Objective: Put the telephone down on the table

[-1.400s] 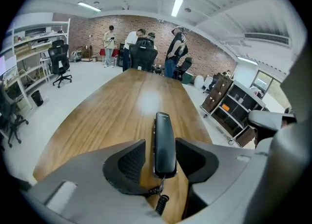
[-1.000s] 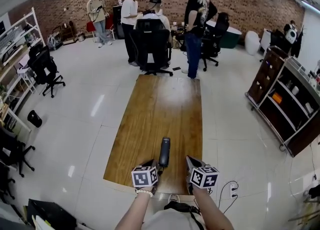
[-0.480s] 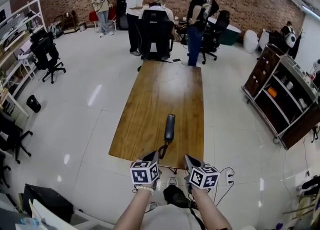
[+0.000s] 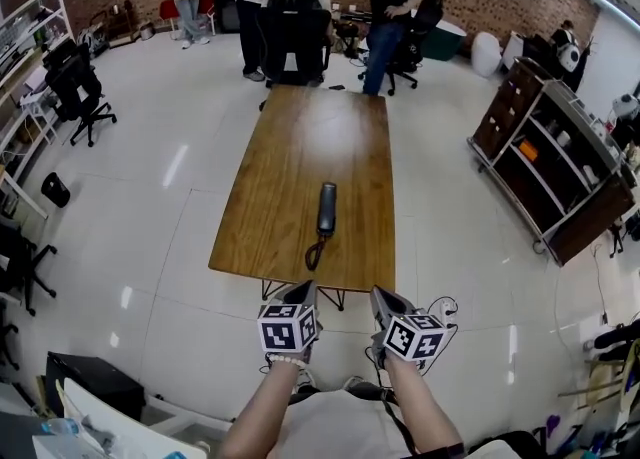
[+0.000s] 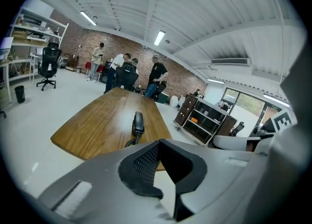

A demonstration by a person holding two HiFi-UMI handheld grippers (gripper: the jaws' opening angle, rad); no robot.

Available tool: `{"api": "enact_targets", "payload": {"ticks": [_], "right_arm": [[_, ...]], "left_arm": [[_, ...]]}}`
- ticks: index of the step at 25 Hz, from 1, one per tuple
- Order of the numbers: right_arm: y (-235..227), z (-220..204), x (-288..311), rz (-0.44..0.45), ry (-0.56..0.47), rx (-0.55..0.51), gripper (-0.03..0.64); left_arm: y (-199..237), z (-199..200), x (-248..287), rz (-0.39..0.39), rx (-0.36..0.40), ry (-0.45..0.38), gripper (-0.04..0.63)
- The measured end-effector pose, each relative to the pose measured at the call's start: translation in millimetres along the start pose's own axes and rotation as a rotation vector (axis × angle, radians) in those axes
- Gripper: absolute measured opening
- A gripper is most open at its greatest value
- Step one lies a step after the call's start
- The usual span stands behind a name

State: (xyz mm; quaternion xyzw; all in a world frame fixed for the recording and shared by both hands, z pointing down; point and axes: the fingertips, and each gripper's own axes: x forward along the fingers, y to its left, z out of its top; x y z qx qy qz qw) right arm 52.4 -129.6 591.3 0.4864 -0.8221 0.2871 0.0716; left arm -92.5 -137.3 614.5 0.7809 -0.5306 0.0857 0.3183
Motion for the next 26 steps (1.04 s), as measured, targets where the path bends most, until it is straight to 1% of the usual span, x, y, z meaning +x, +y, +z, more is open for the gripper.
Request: {"api": "enact_targets", "payload": {"ticks": [7, 10, 13, 17, 26], "right_arm": [[-5, 11, -23, 0.022, -0.026, -0.023, 0.014], [-8, 4, -28, 0.034, -0.017, -0.009, 0.014], [-6, -7, -31, 0.047, 0.003, -0.012, 0.014], [-3, -5, -34, 0.058, 0.0, -0.033, 0.014], [2, -9, -37, 0.086, 0.014, -0.045, 0.014]], "left_arm": [[-27, 9, -8, -0.001, 0.018, -0.037, 0.0], [-34, 4, -8, 0.008, 0.023, -0.039, 0.0], [-34, -4, -14, 0.027, 0.015, -0.04, 0.0], [-31, -9, -21, 0.053, 0.002, -0.046, 0.0], [-33, -15, -29, 0.075, -0.012, -0.047, 0.0]]}}
